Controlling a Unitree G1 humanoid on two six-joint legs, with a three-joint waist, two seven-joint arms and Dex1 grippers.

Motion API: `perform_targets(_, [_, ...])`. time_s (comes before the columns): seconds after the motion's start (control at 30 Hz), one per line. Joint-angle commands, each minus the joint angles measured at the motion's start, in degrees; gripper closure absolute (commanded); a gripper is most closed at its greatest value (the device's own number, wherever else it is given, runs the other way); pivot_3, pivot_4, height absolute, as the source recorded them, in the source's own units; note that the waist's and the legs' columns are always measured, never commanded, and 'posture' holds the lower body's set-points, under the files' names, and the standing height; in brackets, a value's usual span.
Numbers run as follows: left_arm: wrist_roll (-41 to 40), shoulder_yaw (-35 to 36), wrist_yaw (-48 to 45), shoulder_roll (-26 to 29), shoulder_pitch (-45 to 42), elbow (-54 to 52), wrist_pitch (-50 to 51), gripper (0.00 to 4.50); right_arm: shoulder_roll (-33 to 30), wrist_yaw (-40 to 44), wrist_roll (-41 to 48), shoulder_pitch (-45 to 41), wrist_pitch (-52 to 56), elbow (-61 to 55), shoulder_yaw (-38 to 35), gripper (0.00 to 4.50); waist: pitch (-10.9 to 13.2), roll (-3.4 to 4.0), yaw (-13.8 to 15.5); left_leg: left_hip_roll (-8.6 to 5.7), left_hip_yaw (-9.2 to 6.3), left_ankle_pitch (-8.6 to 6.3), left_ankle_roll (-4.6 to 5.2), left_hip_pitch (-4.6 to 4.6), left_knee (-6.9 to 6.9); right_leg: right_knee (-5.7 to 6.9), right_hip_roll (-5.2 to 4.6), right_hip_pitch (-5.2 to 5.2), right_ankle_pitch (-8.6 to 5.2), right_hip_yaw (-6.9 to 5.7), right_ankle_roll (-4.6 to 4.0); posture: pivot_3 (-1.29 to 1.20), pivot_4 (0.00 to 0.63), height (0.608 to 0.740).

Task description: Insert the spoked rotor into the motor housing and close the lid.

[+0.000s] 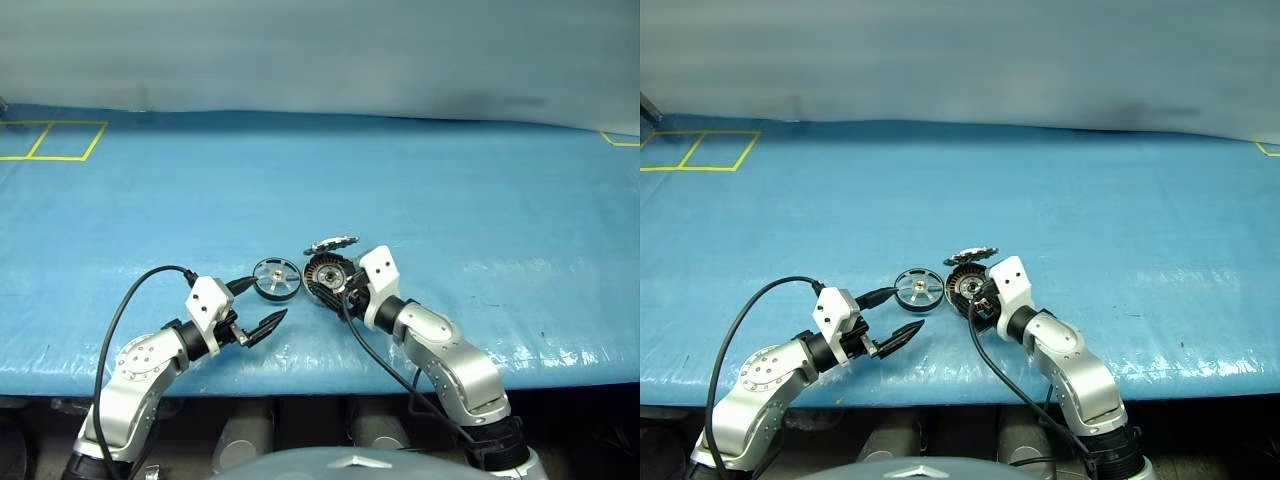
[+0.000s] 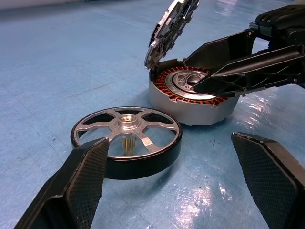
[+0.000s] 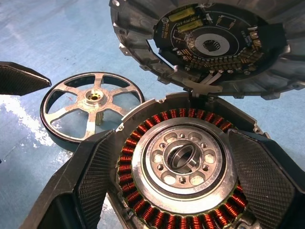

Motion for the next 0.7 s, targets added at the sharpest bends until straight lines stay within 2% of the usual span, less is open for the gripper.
perform_targets(0.03, [0.04,0.32,-0.20,0.14,-0.31,-0.94,-1.06,0.00,0.41,-0.30,1.05,-0.50,-0.65,-3.26,-1.27,0.69,0.00,0.00,0.00,0.00,0.00,0.00,0.00,0.00,0.00,0.00,0.00,0.00,0.00,0.00,0.00,0.00,0.150,0.740])
perform_targets(0.13, [0.00,0.33,-0.22,0.19,-0.30,-1.06,-0.95,0.00,0.25,-0.60,1.39,-0.73,0.48,-4.99,-1.24,1.44,0.00,0.00,-0.01,0.00,0.00,0.00,0.00,0.00,-0.01,0.00,0.00,-0.01,0.00,0.00,0.00,0.00,0.150,0.740])
perform_targets(0.43, [-0.04,0.32,-0.29,0.48,-0.25,-1.50,-0.61,0.00,-2.27,-4.69,-3.18,-4.72,10.47,-8.88,4.01,4.44,0.00,0.00,-0.03,0.00,0.00,0.00,0.00,0.00,-0.03,0.00,0.00,-0.02,0.00,0.00,-0.01,0.00,0.150,0.740])
perform_targets(0.7, [-0.07,0.29,-0.11,0.61,-0.03,-2.04,-0.29,0.00,-2.91,-5.81,-4.77,-6.52,14.91,-9.58,6.77,4.49,0.00,0.00,-0.01,-0.01,0.00,0.00,0.00,-0.01,-0.05,-0.02,-0.01,-0.04,-0.01,-0.01,-0.02,0.00,0.150,0.740])
